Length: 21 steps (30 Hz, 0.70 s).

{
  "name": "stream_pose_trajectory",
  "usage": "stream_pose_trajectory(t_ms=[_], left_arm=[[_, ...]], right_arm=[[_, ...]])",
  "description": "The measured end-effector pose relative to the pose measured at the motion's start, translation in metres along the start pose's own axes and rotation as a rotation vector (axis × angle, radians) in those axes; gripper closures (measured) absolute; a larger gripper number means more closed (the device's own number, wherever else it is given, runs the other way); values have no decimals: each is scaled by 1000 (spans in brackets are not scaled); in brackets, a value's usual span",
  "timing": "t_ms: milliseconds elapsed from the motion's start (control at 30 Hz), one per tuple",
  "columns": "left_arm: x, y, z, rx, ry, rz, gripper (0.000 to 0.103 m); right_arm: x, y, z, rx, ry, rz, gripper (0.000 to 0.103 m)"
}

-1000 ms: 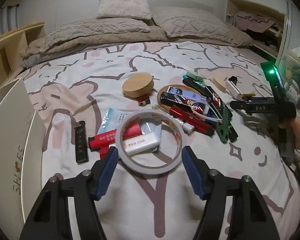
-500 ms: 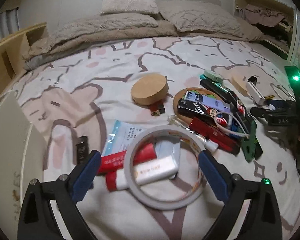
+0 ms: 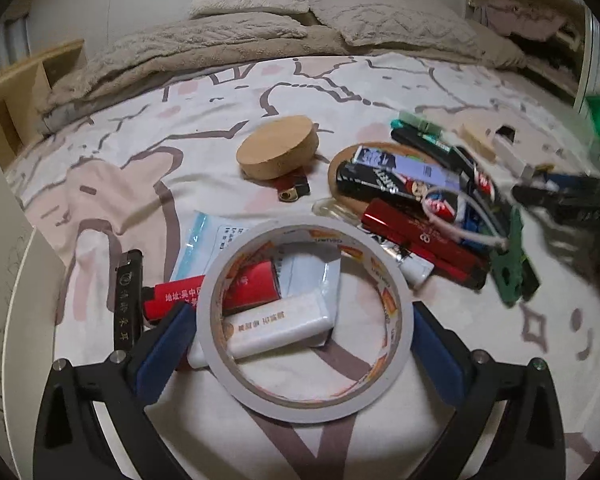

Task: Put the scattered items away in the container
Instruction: 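Grasp the white tape roll with the left gripper while the right approaches the white matchbox, then grasp the white matchbox with the right gripper while the left holds the tape roll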

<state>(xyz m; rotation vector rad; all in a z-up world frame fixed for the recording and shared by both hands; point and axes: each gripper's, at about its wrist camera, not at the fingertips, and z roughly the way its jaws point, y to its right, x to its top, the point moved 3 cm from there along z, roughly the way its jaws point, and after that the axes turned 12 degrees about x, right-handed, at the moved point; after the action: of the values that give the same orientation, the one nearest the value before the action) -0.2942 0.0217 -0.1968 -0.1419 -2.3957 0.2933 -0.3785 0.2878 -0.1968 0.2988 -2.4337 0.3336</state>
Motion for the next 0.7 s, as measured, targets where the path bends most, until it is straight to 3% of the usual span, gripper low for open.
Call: stream_pose_trajectory(t_ms=[200, 333, 467, 567, 633, 700], left_arm=[[-2, -4, 4, -22, 4, -21, 0], [-3, -3, 4, -10, 12, -14, 0], [-4, -2, 4, -3, 21, -11, 0], [-3, -1, 4, -7, 22, -15, 0], [-3, -1, 4, -9, 26, -18, 0], [-3, -2, 4, -13, 29, -23, 0]], right_arm=[[5, -9, -24, -79, 100, -46, 2], [10, -21, -22, -102, 102, -112, 11], [14, -27, -3, -78, 19, -149, 44], [14, -26, 5, -76, -12, -156, 54], [15, -27, 5, -65, -9, -159, 73], [14, -29, 4, -58, -5, -166, 78]])
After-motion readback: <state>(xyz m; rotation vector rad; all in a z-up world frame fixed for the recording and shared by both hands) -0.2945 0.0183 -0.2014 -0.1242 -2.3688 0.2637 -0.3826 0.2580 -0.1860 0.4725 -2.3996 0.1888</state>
